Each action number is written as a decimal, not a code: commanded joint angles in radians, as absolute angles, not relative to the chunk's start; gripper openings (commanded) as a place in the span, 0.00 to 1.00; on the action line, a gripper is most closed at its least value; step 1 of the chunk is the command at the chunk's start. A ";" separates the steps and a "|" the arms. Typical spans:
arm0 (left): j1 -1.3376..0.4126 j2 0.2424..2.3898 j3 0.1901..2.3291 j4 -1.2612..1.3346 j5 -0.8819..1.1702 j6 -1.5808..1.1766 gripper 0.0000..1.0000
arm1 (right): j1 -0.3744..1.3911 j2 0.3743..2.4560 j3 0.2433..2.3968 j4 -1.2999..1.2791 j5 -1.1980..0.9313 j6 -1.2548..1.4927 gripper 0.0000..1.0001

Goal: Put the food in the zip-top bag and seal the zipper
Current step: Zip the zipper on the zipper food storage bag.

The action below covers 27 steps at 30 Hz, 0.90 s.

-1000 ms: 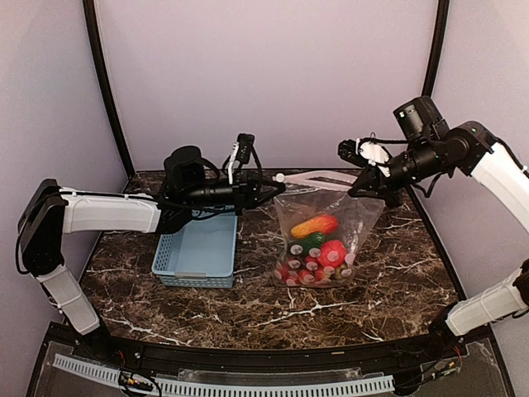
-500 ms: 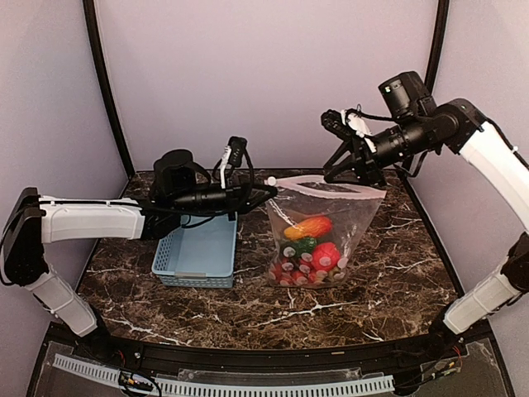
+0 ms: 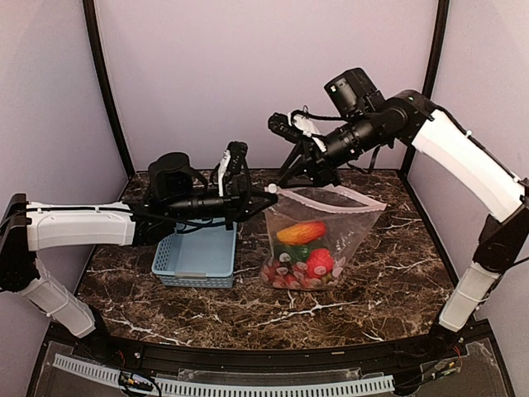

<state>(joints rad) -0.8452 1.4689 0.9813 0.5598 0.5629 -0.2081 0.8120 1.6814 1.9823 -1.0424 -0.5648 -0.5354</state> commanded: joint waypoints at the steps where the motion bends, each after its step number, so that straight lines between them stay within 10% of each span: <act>1: -0.861 1.414 0.972 0.520 0.537 -0.155 0.01 | 0.848 1.709 2.012 -1.032 -0.556 -0.506 0.25; 27: -0.877 1.405 0.950 0.485 0.466 -0.131 0.01 | 0.868 1.688 1.945 -1.068 -0.452 -0.532 0.00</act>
